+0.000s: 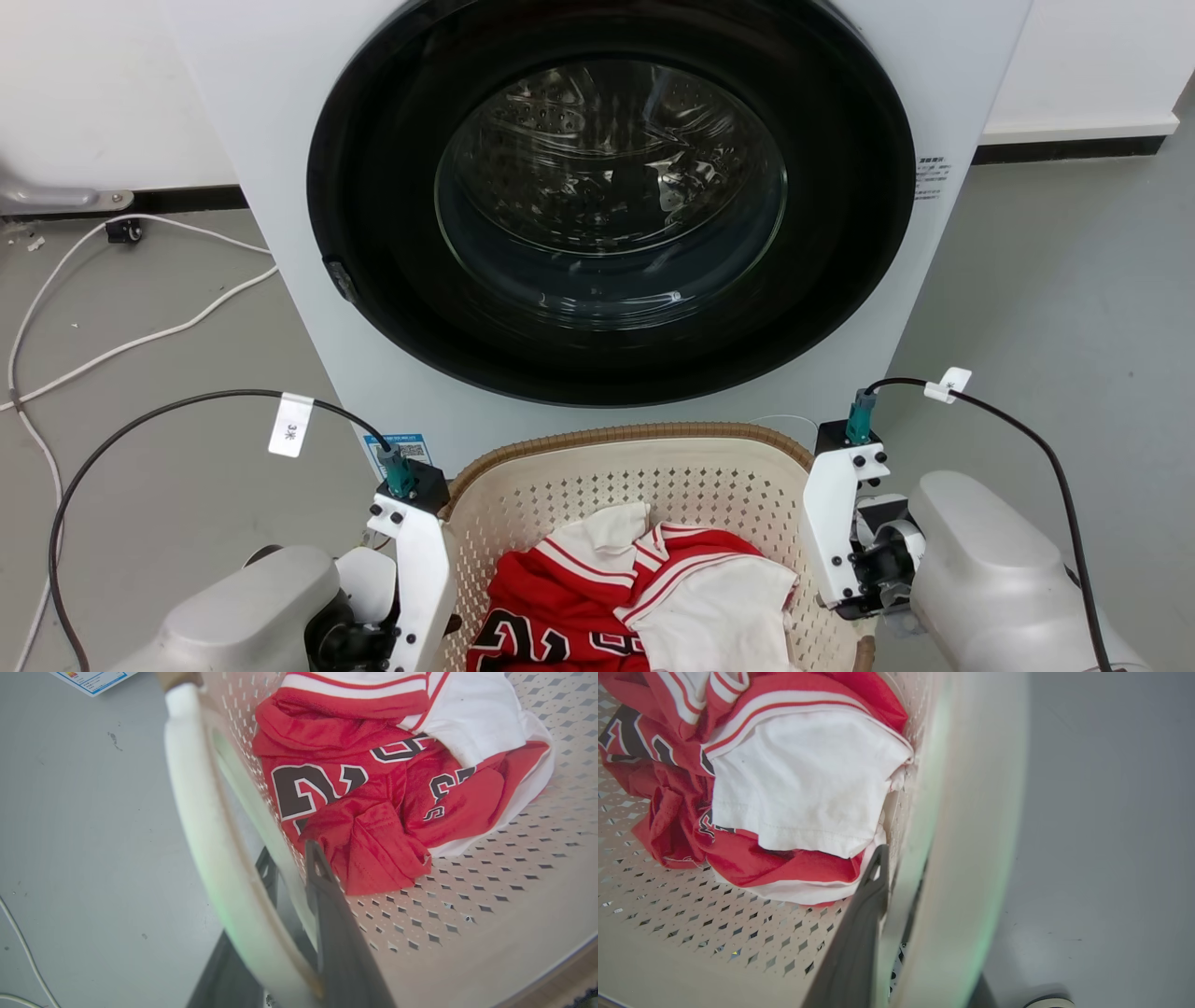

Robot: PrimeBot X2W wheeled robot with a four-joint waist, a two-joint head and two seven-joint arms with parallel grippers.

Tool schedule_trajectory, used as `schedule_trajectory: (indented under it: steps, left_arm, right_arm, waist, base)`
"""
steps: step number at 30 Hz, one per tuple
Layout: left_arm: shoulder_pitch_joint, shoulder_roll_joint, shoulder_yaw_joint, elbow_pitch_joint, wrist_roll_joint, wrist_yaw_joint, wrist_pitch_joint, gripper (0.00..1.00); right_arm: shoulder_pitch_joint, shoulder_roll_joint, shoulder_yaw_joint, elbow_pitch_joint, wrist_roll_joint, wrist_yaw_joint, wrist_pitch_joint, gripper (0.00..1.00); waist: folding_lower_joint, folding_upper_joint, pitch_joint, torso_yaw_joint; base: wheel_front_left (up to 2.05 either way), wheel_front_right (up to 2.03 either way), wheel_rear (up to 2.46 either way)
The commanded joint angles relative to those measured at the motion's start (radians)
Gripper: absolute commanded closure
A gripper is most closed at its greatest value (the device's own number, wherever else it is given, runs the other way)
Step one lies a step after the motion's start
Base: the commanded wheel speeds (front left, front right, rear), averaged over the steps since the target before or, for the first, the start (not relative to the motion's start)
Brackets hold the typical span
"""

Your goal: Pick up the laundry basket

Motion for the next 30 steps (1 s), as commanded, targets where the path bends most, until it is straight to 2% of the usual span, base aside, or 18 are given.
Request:
schedule_trajectory:
  steps: [1, 30]
  left_arm:
    - [-0.009, 0.014, -0.006, 0.0, 0.015, -0.019, 0.006, 1.0]
    - [-0.012, 0.013, -0.006, -0.001, 0.025, -0.019, 0.008, 1.0]
  right_arm:
    - [-0.018, -0.022, 0.004, 0.004, -0.004, 0.0, -0.002, 1.0]
    - [-0.039, -0.009, 0.0, 0.061, 0.01, 0.0, -0.017, 1.0]
  waist:
    - [0.0, -0.0001, 0.0, 0.0]
    - [0.0, -0.0001, -0.002, 0.002]
  base:
    - [0.0, 0.0, 0.0]
    - [0.0, 0.0, 0.0]
